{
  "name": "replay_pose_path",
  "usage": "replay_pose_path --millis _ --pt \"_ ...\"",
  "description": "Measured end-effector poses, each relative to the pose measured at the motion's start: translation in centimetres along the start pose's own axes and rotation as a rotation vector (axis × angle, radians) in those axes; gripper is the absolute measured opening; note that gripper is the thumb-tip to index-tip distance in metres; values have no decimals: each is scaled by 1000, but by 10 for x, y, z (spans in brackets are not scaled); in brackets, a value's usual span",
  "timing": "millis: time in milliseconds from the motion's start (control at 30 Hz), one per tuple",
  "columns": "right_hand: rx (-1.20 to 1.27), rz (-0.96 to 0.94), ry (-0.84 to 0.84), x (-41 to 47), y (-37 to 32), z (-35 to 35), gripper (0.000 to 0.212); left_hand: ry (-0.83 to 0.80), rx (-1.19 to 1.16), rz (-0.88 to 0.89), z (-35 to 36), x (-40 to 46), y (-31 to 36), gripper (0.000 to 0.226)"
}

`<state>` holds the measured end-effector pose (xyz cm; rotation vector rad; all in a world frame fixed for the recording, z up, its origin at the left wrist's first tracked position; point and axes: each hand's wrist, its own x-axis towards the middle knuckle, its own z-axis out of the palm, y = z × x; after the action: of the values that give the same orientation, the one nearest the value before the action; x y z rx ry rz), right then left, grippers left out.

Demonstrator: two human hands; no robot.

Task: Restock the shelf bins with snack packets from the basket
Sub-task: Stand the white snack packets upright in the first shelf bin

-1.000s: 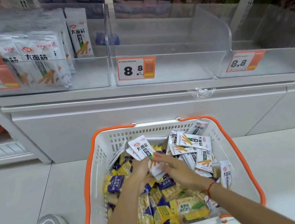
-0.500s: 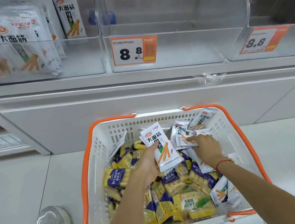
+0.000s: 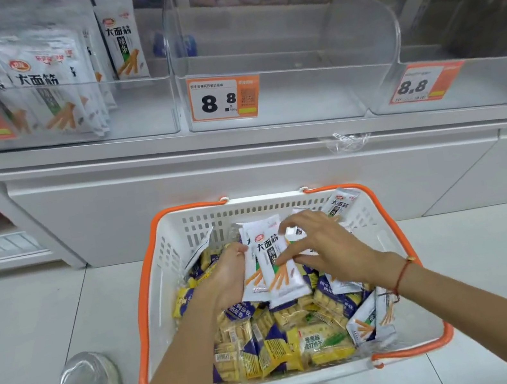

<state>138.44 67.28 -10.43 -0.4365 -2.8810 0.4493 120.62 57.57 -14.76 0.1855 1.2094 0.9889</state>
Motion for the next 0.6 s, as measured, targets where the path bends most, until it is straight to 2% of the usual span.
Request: replay_pose_path --millis 100,200,333,400,467,533,567,600 --pt "-82 31 35 -2 1 11 27 -42 52 -9 5 -4 5 50" --pt "-72 100 99 2 -1 21 33 -27 -29 -17 12 -5 5 49" --pt "94 198 -15 3 -4 31 48 17 -108 28 7 2 0 44" --pt "311 257 -88 3 -1 28 49 65 -133 31 6 6 -3 37" --pt "525 427 43 6 9 24 42 123 -150 41 6 12 -5 32" --pt "512 699 253 10 34 25 36 156 -178 51 5 18 -6 30" --pt "429 831 254 10 48 27 34 162 -189 59 4 21 -7 30" --pt "357 927 157 10 59 31 34 169 -207 70 5 22 -7 28"
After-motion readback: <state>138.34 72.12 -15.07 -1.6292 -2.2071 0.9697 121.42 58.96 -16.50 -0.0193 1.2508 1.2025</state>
